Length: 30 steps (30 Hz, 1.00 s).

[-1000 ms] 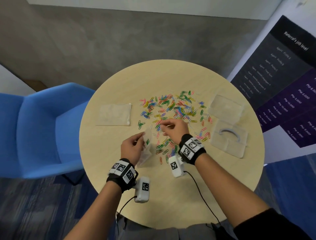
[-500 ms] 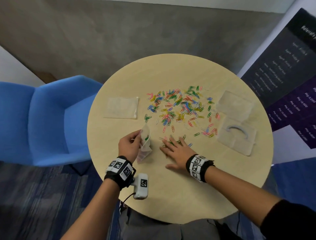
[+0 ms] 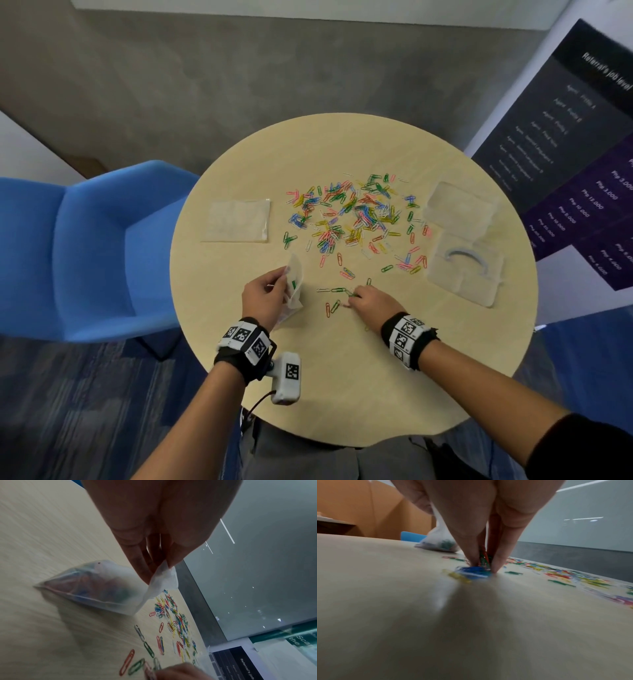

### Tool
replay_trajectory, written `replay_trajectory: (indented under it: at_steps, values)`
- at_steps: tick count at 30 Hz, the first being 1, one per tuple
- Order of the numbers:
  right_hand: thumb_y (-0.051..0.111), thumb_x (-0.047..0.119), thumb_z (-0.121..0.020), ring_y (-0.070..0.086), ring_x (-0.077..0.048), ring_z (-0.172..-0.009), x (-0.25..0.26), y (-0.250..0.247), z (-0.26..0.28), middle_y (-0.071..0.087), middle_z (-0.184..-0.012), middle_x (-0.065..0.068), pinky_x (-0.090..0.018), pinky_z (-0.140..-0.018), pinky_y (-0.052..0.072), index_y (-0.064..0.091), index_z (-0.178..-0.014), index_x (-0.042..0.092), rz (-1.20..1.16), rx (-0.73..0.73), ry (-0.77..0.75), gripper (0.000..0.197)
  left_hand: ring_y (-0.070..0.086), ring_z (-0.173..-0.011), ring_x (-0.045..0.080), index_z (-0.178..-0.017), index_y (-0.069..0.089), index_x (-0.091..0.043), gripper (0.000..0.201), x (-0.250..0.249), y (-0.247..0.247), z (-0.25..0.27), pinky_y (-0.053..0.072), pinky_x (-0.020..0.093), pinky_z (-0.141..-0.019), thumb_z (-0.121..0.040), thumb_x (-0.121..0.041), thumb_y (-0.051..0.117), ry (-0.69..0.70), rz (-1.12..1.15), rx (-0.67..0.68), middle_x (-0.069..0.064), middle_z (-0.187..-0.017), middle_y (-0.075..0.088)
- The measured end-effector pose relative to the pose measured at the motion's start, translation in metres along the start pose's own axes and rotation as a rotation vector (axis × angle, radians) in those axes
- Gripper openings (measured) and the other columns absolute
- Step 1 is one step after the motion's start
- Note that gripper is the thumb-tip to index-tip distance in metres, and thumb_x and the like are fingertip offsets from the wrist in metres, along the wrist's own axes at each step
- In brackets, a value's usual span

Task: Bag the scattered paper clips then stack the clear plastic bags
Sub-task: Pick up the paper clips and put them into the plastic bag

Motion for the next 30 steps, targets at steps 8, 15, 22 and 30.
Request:
replay_trajectory:
  at_steps: [8,15,22,30]
  values:
    - [0.074,0.022,-0.083,0.067,-0.013,-0.083,-0.097,-0.026,0.003,0.074,-0.092,0.0,-0.02,-0.08,0.052,0.077,-0.098,0.009,-0.839,-0.267,0.737,0.021,0.064,-0.069,0.019,-0.109,0.074,-0.017,0.022,-0.018,0.02,0.001,0.058,0.044,-0.087,-0.093,-0.018,0.06,0.021,-0.136,0.069,0.003,-0.079,0.072]
    - [0.067,-0.004,-0.084,0.068,-0.019,-0.07,-0.039,-0.04,-0.013,0.07,-0.085,-0.016,-0.023,-0.069,0.06,0.068,-0.093,-0.006,-2.105,-0.334,0.756,0.01,0.058,-0.06,0.016,-0.115,0.071,-0.01,0.025,-0.032,0.061,-0.002,0.056,0.033,-0.074,-0.095,-0.014,0.057,0.035,-0.146,0.123,0.006,-0.072,0.069]
    - [0.065,0.008,-0.089,0.073,-0.021,-0.076,-0.04,-0.049,-0.028,0.074,-0.095,-0.017,-0.031,-0.074,0.061,0.073,-0.101,0.0,-1.393,-0.308,0.711,0.016,0.061,-0.063,0.019,-0.118,0.07,-0.013,0.027,-0.043,0.085,-0.005,0.058,0.04,-0.076,-0.095,-0.013,0.054,0.103,-0.249,0.151,0.009,-0.079,0.073]
    - [0.047,0.007,-0.095,0.055,-0.023,-0.083,-0.032,-0.071,-0.049,0.065,-0.098,-0.016,-0.022,-0.067,0.045,0.068,-0.113,0.003,-0.783,0.015,0.567,0.028,0.068,-0.083,0.027,-0.119,0.069,-0.012,0.028,-0.044,0.099,-0.012,0.056,0.045,-0.088,-0.096,-0.015,0.053,0.125,-0.305,0.229,0.016,-0.097,0.074]
Point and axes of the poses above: each hand's wrist, its own z-axis away from the middle knuckle, its own y-axis out of the palm, x = y × z, the point moved 10 cm from there along -z, towards the middle knuckle
